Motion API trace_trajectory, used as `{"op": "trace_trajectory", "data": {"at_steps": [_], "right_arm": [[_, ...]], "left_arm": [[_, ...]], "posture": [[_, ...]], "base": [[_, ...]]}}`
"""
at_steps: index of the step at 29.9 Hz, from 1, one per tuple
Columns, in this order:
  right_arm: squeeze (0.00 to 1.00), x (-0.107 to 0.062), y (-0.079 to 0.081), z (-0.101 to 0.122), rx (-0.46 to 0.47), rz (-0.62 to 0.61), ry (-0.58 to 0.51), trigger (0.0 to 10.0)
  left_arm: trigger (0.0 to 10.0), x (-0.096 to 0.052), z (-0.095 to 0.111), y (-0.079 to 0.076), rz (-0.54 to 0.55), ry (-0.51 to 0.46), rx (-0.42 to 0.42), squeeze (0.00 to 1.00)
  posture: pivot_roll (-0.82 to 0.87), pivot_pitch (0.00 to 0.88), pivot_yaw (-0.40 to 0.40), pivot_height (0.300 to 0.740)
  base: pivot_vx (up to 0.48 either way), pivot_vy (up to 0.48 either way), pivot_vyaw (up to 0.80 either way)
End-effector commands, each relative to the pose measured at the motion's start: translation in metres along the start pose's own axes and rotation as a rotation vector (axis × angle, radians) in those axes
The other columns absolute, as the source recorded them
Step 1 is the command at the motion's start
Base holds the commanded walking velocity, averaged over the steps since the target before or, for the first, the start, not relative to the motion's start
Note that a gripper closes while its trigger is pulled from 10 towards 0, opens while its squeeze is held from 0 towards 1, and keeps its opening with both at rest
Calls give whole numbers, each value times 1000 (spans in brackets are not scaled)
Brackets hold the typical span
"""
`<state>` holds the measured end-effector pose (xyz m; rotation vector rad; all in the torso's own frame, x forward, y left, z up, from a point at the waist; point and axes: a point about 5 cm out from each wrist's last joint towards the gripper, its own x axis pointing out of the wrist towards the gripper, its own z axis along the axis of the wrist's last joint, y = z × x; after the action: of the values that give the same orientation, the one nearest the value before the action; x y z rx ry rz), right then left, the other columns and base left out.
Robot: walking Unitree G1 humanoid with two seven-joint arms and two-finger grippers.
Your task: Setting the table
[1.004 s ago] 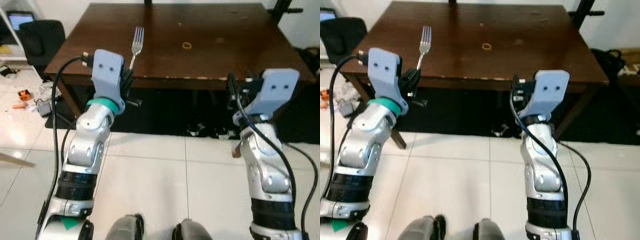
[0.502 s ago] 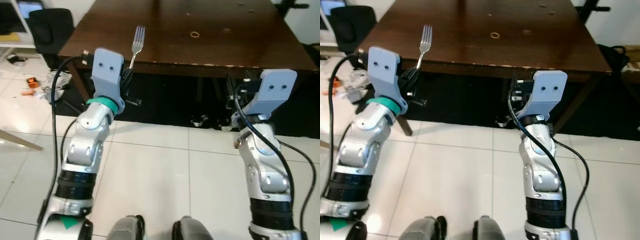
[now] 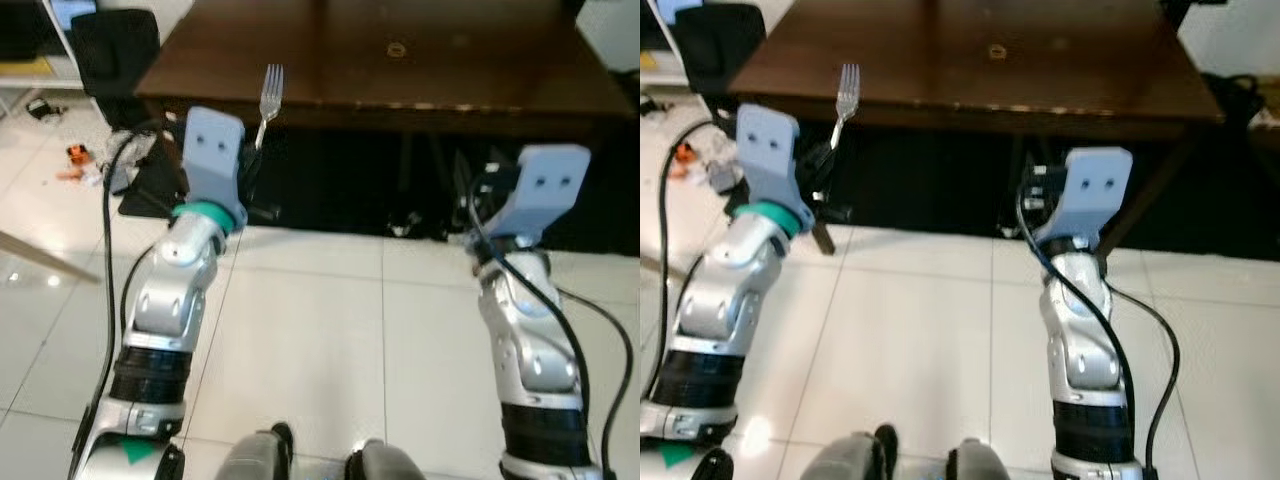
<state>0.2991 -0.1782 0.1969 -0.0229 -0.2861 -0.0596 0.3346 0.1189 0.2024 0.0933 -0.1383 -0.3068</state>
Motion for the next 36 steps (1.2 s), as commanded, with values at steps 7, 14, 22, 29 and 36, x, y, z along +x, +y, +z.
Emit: {"op": "trace_trajectory", "data": {"at_steps": [7, 14, 22, 29, 36], "right_arm": [[0, -27, -8, -59, 9, -34, 175, 10000], [0, -32, -11, -68, 83, -59, 206, 10000], [0, -44, -5, -96, 40, -34, 297, 10000], [0, -77, 0, -140, -19, -37, 460, 10000], [0, -76, 1, -139, 0, -39, 453, 10000]], "left_arm": [[10000, -24, -78, 4, -11, 233, 64, 0], [10000, -34, -94, 3, -9, 278, 68, 0], [10000, -46, -113, 11, 90, 319, 96, 0], [10000, -73, -142, 12, 122, 398, 102, 0], [10000, -76, -144, 9, 118, 395, 88, 0]], "posture": [[-40, 14, 77, 740], [-44, 17, 78, 740], [-34, 20, 70, 740], [-29, 26, 71, 740], [-23, 27, 65, 740]], "base": [[0, 0, 0], [0, 0, 0], [0, 0, 558], [0, 0, 784], [0, 0, 781]]}}
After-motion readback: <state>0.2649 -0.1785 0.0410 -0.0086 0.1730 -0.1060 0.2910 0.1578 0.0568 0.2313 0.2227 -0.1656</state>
